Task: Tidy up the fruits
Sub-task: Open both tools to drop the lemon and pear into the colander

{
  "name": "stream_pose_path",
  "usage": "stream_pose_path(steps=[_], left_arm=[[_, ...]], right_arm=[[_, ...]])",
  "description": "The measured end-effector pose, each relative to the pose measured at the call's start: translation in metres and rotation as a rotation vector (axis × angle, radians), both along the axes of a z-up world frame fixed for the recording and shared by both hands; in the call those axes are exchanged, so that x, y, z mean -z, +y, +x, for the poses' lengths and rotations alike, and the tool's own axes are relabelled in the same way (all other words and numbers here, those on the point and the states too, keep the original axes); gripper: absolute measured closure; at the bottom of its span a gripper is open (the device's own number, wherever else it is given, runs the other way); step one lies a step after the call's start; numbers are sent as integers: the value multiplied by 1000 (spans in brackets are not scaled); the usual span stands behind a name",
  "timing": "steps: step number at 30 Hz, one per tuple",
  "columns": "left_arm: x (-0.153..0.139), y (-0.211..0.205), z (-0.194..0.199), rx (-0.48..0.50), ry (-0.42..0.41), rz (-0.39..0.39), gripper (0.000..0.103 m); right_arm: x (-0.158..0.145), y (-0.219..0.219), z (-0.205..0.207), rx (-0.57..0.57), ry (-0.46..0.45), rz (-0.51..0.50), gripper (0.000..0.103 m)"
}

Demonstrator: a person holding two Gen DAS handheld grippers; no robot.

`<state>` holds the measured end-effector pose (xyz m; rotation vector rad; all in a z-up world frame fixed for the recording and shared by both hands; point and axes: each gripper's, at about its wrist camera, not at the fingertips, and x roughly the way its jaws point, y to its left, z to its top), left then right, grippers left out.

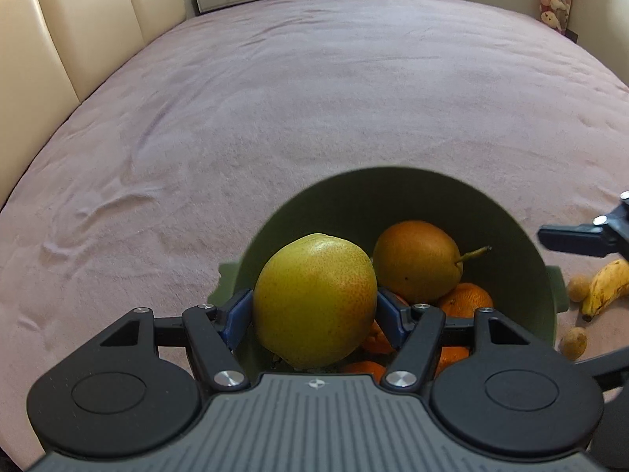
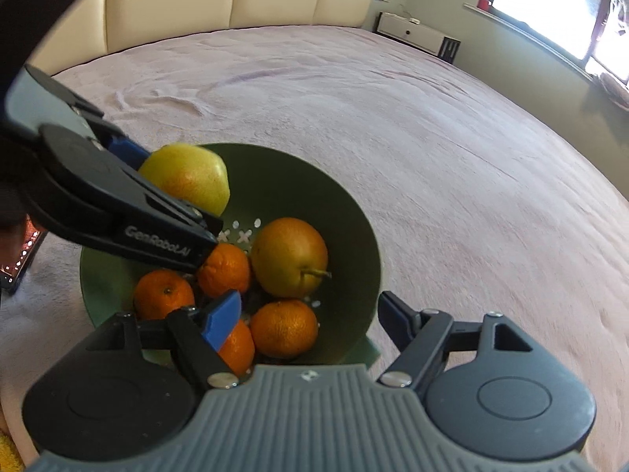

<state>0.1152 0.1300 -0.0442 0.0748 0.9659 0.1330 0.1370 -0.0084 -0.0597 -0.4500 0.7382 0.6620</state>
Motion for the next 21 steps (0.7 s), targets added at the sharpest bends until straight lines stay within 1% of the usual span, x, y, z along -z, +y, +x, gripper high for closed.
stream_pose_path(steps=[5,9,12,15,17,19,21], left_arm=[[7,-2,1,-1,28,-1,27],[12,-6,2,6,53,24,27],[13,-6,2,7,62,6,26],[14,-5,2,-6,68,8,22],[14,-5,2,-9,73,7,22],[14,-7,2,-2,87,19,22],[12,-11,1,10,93,51,22]], right_arm=[[-3,-5,-2,32,-2,18,29],[-5,-5,-4,41,-10,18,29],[-7,-6,-5,45,-14,21,29],[-8,-8,-7,49,-16,19,29],[-8,-9,-8,50,-13,15,29],[-10,-12,-12,54,-14,14,29],[-12,-15,-13,58,-14,19,25]])
